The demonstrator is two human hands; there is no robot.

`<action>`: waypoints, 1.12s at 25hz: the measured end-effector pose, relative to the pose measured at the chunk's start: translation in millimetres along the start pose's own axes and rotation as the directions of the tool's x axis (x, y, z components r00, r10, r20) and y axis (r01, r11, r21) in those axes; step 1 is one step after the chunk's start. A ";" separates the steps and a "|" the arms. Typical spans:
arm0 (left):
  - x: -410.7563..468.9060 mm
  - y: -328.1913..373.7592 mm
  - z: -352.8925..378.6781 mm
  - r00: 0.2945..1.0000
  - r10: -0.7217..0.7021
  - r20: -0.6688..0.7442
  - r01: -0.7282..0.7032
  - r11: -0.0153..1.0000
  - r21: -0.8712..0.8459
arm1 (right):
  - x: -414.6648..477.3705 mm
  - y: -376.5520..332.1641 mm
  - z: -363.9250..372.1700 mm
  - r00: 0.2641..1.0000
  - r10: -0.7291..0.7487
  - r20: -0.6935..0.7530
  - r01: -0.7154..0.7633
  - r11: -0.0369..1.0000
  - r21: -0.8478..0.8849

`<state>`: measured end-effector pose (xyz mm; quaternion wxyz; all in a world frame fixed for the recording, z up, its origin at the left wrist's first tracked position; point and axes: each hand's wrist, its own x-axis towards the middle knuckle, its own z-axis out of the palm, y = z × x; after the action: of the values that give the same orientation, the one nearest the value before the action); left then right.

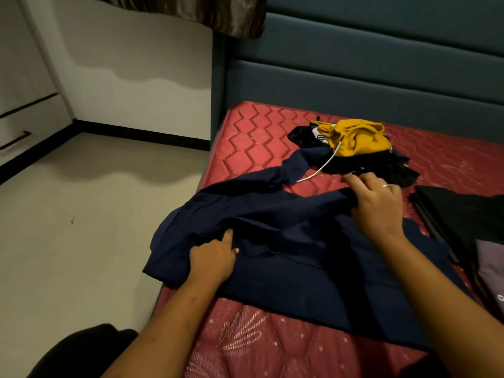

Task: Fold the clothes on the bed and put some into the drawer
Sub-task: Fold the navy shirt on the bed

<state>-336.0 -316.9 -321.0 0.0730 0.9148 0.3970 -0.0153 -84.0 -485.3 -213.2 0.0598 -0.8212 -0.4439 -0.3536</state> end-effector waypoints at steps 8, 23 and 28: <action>-35.6 32.0 -7.0 0.984 -0.170 0.049 0.169 0.827 -0.536 | -60.0 74.3 -36.6 0.949 0.201 0.242 -0.184 0.979 -0.089; -55.2 94.9 -2.2 0.937 -0.245 0.251 0.249 -0.039 -0.968 | -117.0 74.4 -36.9 0.228 0.180 0.957 -0.193 0.972 -0.136; -65.0 137.2 -9.2 0.867 0.052 0.496 0.495 0.037 -0.868 | -98.2 86.7 -28.1 0.695 0.345 0.630 -0.421 0.906 -0.031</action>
<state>-280.7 -455.2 -289.7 0.7459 0.5163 0.4165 0.0606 -66.9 -616.2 -235.8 0.0298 -0.9603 -0.2769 -0.0159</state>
